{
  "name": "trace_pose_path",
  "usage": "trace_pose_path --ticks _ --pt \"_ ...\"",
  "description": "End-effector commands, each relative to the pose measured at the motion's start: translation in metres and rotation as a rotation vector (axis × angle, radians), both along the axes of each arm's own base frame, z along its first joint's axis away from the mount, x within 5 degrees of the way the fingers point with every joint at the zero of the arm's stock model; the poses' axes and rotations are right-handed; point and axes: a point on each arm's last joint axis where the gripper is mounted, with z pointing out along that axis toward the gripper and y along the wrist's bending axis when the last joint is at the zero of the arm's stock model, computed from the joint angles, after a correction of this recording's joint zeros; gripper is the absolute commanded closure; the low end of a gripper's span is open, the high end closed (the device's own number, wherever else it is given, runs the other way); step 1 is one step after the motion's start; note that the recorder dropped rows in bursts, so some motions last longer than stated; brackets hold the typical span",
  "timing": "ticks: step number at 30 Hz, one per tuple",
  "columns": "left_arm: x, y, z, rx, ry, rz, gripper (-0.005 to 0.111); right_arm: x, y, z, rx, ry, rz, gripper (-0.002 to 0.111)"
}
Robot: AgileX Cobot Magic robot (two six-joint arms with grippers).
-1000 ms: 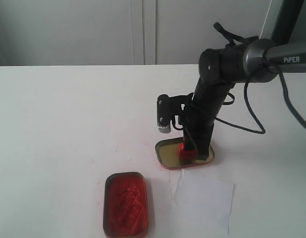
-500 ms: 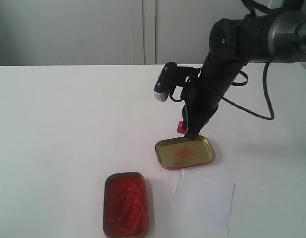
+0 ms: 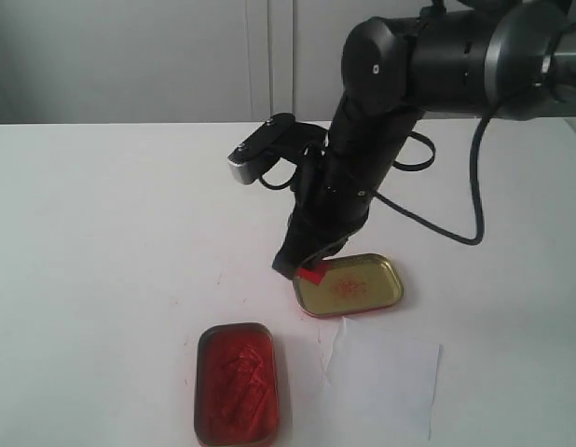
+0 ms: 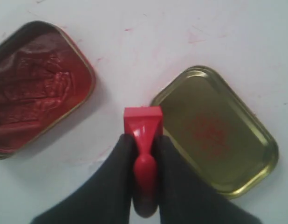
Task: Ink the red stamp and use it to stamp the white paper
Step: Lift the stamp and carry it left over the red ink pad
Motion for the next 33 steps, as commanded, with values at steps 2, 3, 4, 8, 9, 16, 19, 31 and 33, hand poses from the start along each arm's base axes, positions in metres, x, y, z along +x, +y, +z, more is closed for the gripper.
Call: trace_pose_path --ticks 2,3,4,8,9,16,19,31,33 --pt "-0.001 0.000 -0.004 0.000 0.023 0.000 0.107 -0.021 0.023 0.005 0.019 0.035 -0.017 0.108" --pt "-0.001 0.000 -0.004 0.000 0.023 0.000 0.107 -0.026 0.028 0.005 0.018 0.041 -0.016 0.108" --pt "-0.001 0.000 -0.004 0.000 0.023 0.000 0.107 -0.029 0.032 0.005 0.019 0.044 -0.012 0.108" --pt "-0.001 0.000 -0.004 0.000 0.023 0.000 0.107 -0.040 0.044 0.002 0.019 0.066 -0.020 0.108" --pt "-0.001 0.000 -0.004 0.000 0.023 0.000 0.107 -0.043 0.047 0.000 0.016 0.071 -0.023 0.108" --pt "-0.001 0.000 -0.004 0.000 0.023 0.000 0.107 -0.055 0.067 -0.019 -0.011 0.112 -0.040 0.108" --pt "-0.001 0.000 -0.004 0.000 0.023 0.000 0.107 -0.056 0.073 -0.027 -0.011 0.121 -0.069 0.108" --pt "-0.001 0.000 -0.004 0.000 0.023 0.000 0.107 -0.049 0.081 -0.050 -0.013 0.121 -0.125 0.108" --pt "-0.001 0.000 -0.004 0.000 0.023 0.000 0.107 -0.048 0.082 -0.052 -0.014 0.123 -0.126 0.108"
